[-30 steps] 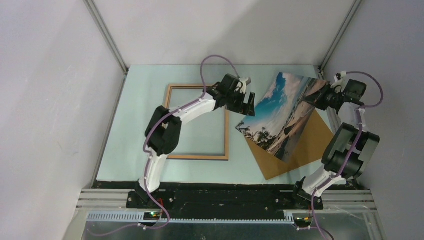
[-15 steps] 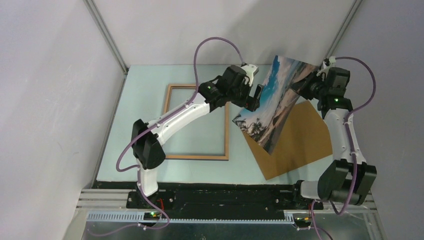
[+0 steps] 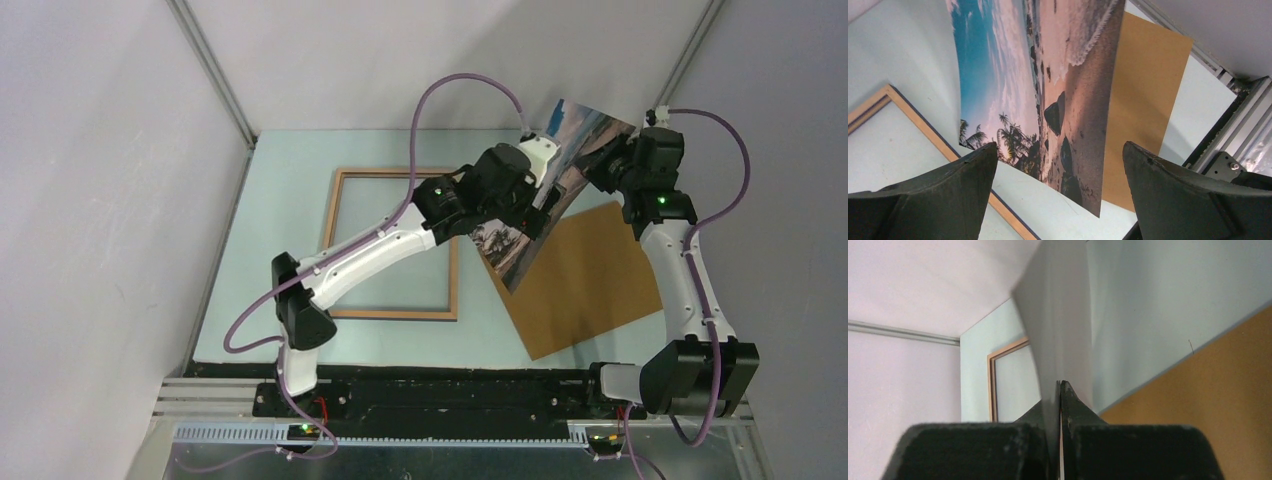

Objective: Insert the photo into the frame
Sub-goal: Pick up the photo at the center of the board, then turn over the photo from the photo frame.

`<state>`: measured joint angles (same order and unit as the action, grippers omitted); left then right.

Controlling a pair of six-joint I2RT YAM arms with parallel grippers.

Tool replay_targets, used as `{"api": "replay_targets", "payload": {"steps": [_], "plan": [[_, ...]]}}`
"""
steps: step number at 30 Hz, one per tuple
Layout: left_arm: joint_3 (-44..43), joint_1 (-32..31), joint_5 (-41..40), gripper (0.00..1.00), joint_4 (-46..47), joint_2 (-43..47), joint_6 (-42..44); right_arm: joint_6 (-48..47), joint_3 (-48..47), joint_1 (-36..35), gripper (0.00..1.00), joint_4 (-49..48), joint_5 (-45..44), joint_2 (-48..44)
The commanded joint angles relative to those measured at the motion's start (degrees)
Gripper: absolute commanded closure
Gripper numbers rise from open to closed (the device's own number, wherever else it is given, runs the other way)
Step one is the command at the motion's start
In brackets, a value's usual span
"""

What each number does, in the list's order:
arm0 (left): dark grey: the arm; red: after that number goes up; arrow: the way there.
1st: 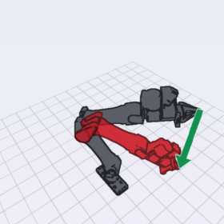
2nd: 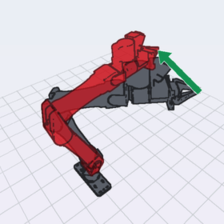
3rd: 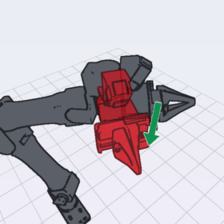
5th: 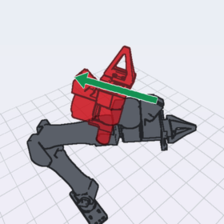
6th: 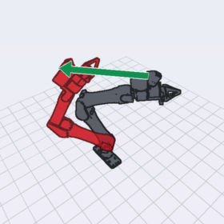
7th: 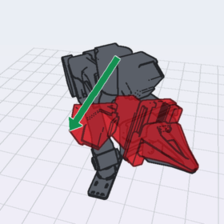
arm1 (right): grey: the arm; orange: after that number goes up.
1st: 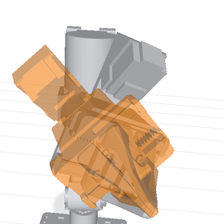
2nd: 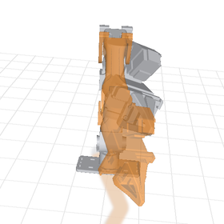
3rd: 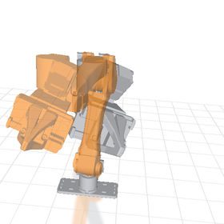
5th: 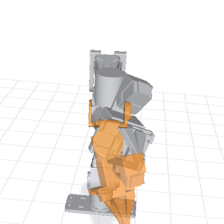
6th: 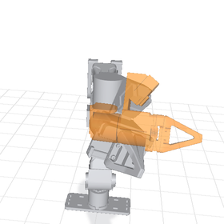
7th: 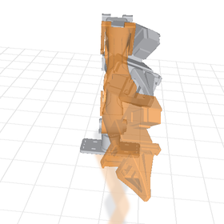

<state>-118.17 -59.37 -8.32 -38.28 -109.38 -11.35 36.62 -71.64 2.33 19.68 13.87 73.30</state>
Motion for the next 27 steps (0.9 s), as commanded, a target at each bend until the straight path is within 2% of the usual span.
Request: {"api": "replay_targets", "payload": {"steps": [1,14,20,27], "plan": [[-3.5,-2.6,-5.1,0.00,0.1,-2.3,4.2,2.4,-2.3,-0.3,1.00,0.5,-2.0,-1.4],[-10.5,-7.0,-10.7,0.02,0.1,-10.3,10.2,4.1,-1.8,0.1,1.00,1.8,-1.4,-4.3],[-13.1,-7.5,-14.4,0.10,0.2,-13.1,14.0,4.6,-1.1,0.3,1.00,2.1,-1.1,-5.9],[-16.0,-7.5,-16.2,0.26,0.4,-16.0,16.4,4.4,-0.6,0.5,1.00,2.2,-1.2,-6.2]]}}
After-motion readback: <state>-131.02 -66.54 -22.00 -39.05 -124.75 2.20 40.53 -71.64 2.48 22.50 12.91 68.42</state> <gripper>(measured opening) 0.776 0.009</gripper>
